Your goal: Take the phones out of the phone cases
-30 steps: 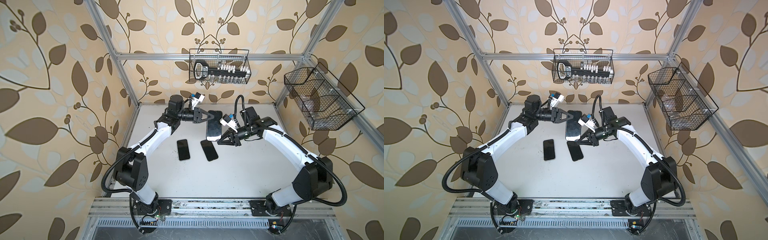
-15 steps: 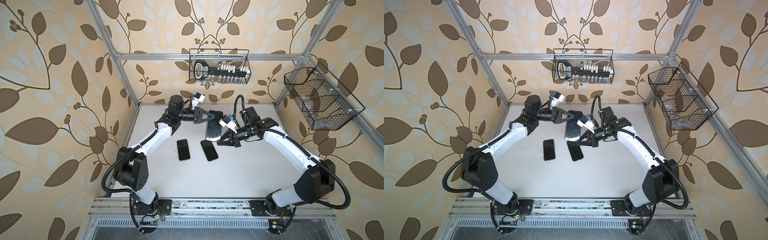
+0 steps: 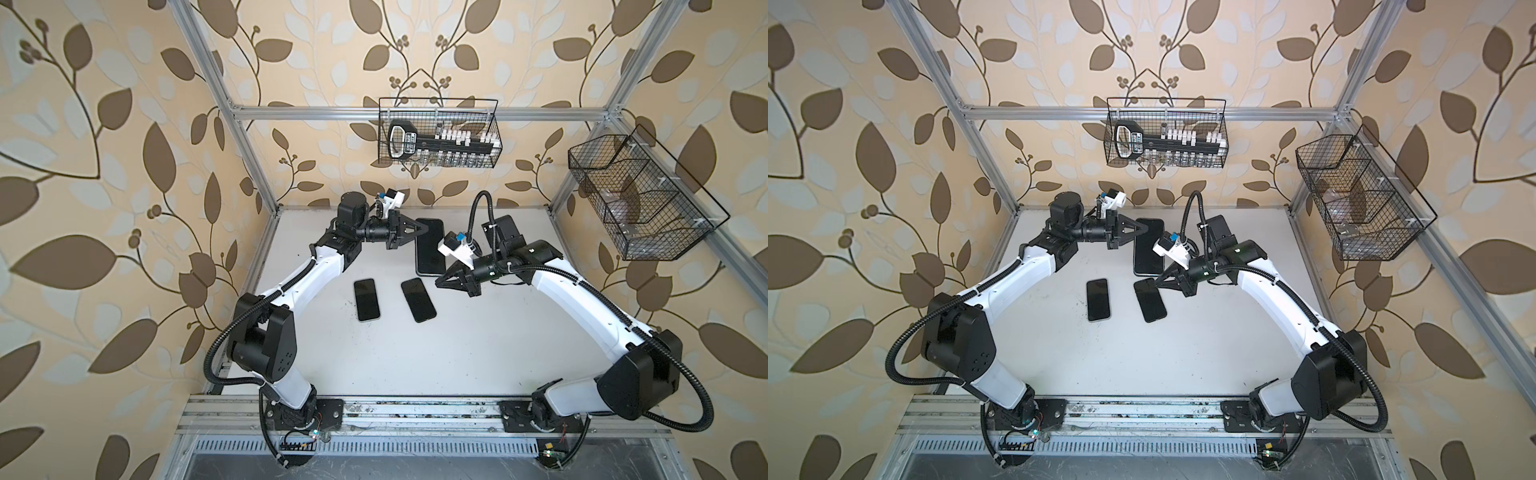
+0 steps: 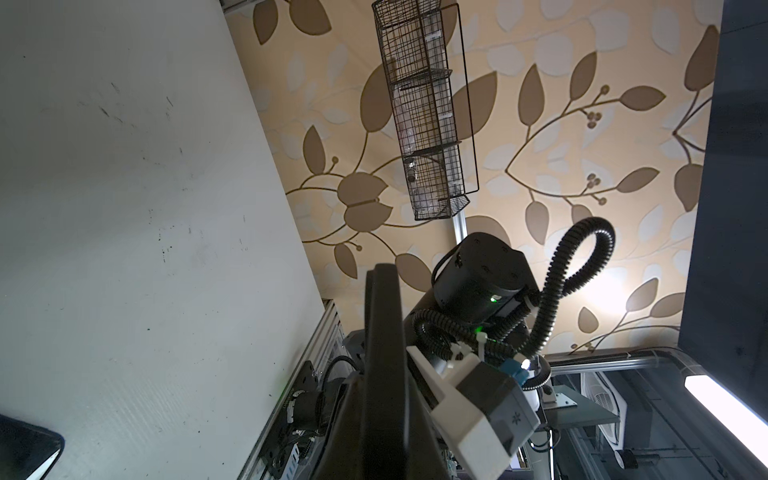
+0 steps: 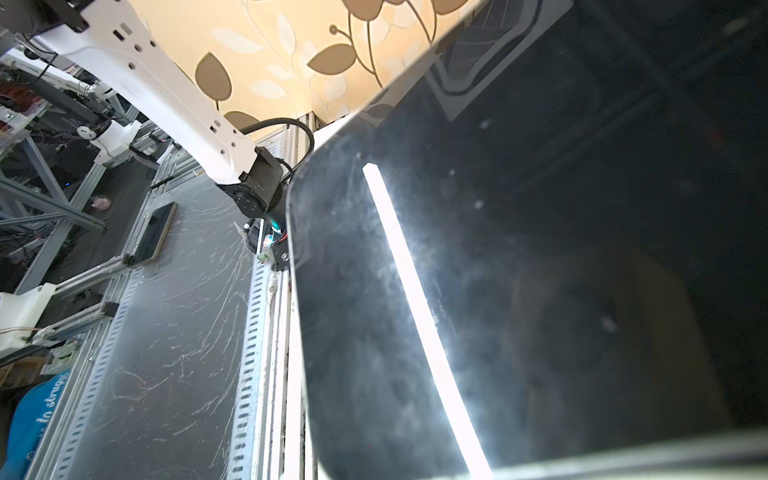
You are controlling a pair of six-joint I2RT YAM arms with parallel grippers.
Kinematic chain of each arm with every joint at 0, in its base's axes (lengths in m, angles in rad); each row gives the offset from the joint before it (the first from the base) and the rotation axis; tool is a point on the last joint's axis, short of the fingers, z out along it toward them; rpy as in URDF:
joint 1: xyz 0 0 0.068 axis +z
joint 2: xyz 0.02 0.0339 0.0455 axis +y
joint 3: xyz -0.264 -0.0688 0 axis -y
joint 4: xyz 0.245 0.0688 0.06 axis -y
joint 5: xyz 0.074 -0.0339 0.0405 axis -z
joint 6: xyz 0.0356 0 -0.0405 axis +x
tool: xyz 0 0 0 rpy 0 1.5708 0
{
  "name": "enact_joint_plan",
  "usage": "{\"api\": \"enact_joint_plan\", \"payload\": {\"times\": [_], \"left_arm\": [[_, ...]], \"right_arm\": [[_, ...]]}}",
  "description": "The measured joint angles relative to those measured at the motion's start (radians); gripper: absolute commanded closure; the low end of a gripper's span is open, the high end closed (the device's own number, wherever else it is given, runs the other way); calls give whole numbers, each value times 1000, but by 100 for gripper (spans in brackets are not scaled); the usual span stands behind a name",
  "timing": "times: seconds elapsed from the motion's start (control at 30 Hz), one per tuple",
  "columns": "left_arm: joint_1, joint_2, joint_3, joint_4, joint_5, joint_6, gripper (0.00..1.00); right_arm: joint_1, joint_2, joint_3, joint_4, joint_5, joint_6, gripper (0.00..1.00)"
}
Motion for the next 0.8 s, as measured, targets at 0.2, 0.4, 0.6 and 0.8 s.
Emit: {"api": "enact_joint_plan", "payload": {"times": [0.2,0.4,0.6,0.8], "left_arm": [[-10,0,0,1,-22,-14,100],[-6,-47,-66,58,-124,-60,100],[0,-123,-237,283,-294,-185,100],[0,-127,-429,583,-468,-352,100]], "right_arm": [[-40,-103,-102,120,-8,78,70],[-85,-195,-213,303,-28,260,52],[-115,-278,-393,597,-10,596,26],[-112,-332,-550,871,83,921,12]]}}
